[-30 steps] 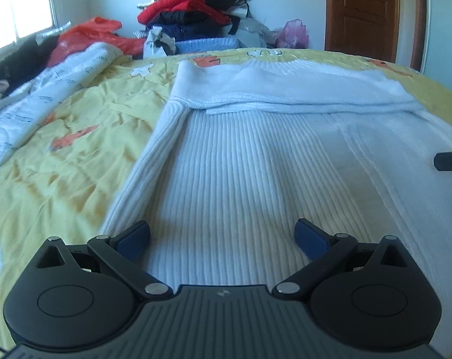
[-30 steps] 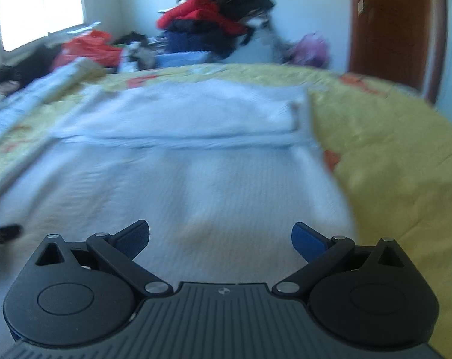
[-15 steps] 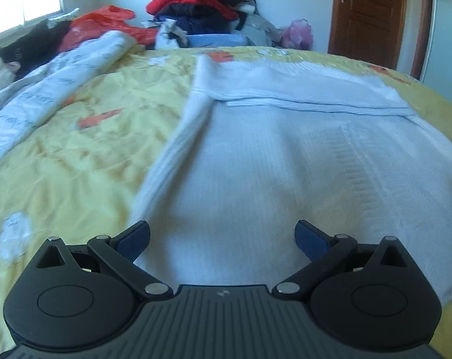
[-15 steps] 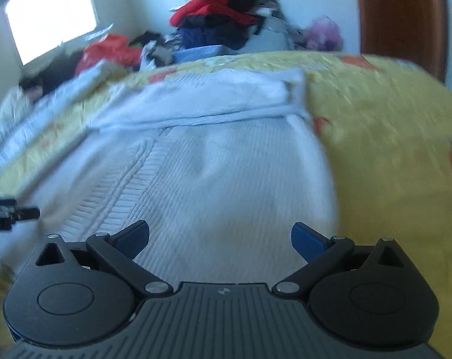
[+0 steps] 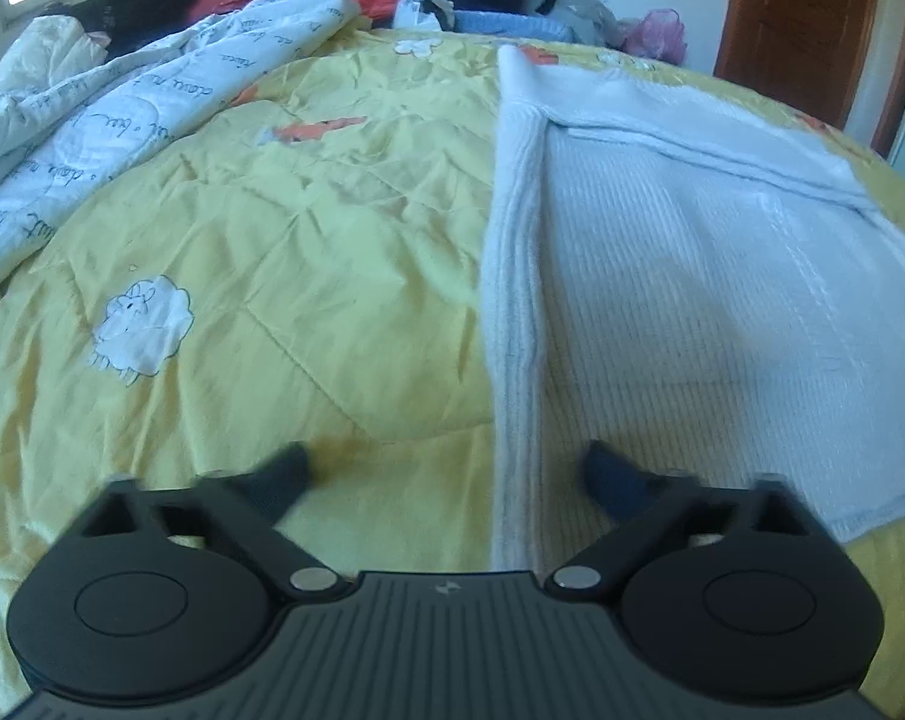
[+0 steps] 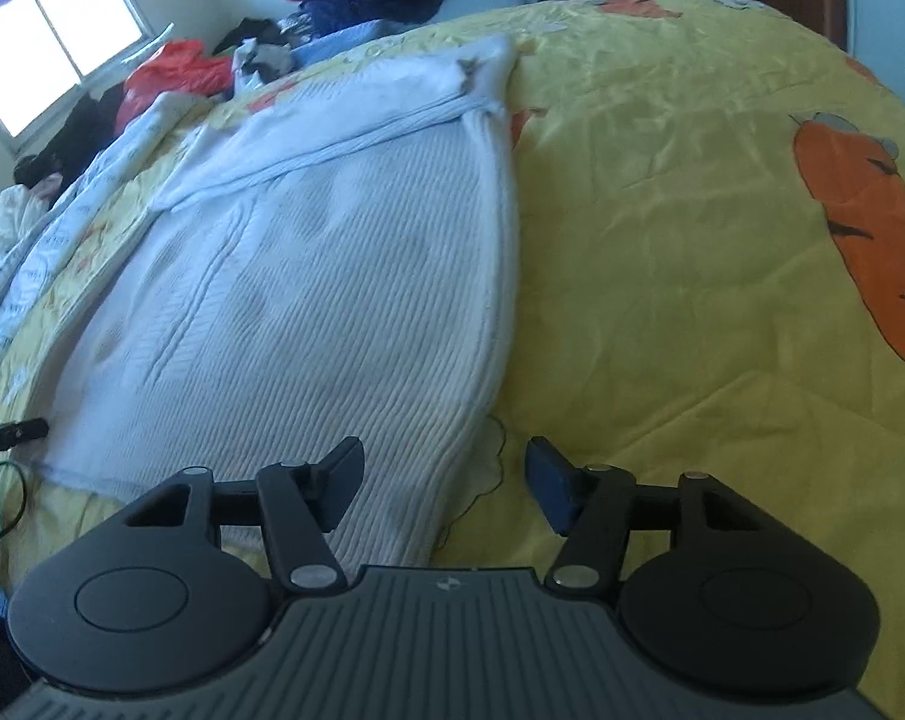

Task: Fold small clothes
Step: 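Grasp the sweater's side edge with the left tool while the right tool grasps it too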

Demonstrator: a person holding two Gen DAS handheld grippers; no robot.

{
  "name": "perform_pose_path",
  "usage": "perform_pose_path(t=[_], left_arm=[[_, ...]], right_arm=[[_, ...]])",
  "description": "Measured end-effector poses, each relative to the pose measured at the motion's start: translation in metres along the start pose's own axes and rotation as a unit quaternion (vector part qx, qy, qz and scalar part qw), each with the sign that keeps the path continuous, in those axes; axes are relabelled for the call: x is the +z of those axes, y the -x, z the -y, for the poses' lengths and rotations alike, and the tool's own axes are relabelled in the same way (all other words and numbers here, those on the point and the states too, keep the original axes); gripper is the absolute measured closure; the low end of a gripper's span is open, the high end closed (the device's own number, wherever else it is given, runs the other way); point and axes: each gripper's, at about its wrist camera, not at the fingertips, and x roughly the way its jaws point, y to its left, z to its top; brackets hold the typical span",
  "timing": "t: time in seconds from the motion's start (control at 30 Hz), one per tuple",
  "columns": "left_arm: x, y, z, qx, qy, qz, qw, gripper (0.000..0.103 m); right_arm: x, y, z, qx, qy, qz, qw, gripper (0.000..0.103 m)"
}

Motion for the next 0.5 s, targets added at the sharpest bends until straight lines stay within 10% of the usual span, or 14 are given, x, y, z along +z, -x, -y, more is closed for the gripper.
perform_pose_path(t=[0.23, 0.5], left_arm=[[0.006, 0.0, 0.011, -0.056, -0.014, -0.013, 0.9983, 0.059], [0.014, -0.006, 0.012, -0.086, -0.017, -0.022, 0.9959, 0.064]], right_arm=[[0.0, -0.002, 0.037, 0.142, -0.144, -0.044, 0.978, 0.038], [-0.009, -0.015, 0.062, 0.223, -0.253, -0.059, 0.94, 0.043]])
